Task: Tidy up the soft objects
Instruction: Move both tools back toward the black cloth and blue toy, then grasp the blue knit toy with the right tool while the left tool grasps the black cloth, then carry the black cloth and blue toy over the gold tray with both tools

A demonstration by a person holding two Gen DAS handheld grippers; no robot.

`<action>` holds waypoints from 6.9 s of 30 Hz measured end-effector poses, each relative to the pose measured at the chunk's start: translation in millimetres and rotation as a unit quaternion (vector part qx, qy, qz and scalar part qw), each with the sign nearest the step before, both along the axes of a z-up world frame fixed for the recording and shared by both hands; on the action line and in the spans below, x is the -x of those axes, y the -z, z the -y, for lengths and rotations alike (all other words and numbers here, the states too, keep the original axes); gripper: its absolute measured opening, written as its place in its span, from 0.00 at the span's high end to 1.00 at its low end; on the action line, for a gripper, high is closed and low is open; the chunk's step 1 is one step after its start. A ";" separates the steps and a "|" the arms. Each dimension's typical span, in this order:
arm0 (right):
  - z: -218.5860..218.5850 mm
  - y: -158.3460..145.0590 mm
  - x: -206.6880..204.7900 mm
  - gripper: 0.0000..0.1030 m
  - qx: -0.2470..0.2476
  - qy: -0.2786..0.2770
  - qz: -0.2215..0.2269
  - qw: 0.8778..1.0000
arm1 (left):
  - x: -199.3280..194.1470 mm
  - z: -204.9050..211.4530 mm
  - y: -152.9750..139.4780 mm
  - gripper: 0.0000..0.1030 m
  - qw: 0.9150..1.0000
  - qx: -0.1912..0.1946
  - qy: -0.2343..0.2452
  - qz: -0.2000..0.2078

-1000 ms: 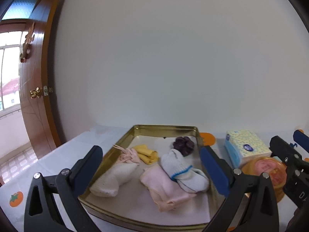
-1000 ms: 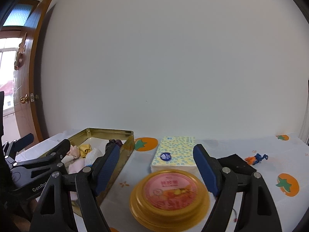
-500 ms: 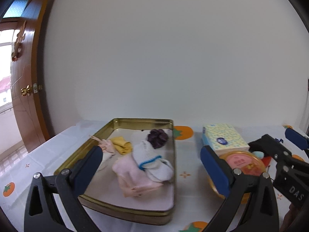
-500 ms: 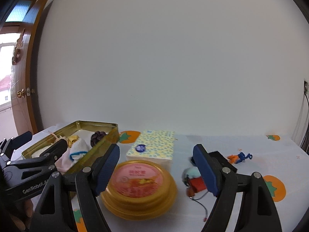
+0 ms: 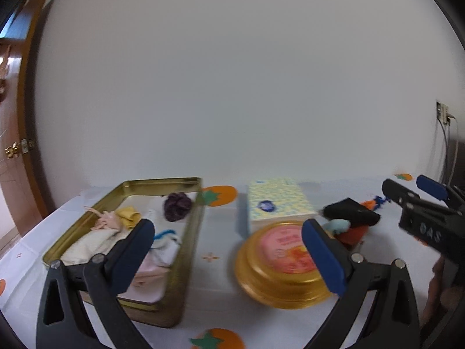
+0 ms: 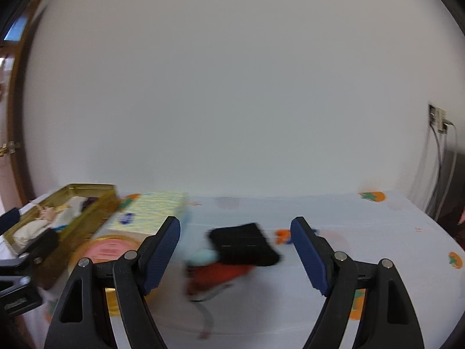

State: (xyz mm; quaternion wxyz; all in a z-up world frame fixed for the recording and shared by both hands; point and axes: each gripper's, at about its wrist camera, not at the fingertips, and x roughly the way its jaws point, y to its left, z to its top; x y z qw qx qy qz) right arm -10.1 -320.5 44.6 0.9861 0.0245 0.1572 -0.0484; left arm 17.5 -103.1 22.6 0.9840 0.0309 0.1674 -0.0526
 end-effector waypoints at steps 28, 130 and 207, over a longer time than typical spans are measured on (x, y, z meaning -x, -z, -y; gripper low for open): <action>111.3 58.7 -140.4 0.62 -0.076 -0.028 -0.263 0.962 | -6.1 101.1 7.1 0.00 0.994 -0.046 0.085 -0.052; 60.9 3.4 18.0 0.93 0.032 0.070 0.028 0.997 | -7.9 96.1 -9.7 0.77 0.982 0.000 0.187 -0.010; -214.7 -17.9 -105.1 0.93 -0.087 -0.168 0.010 0.982 | -119.0 -177.5 -30.4 0.78 0.994 0.059 -0.068 -0.067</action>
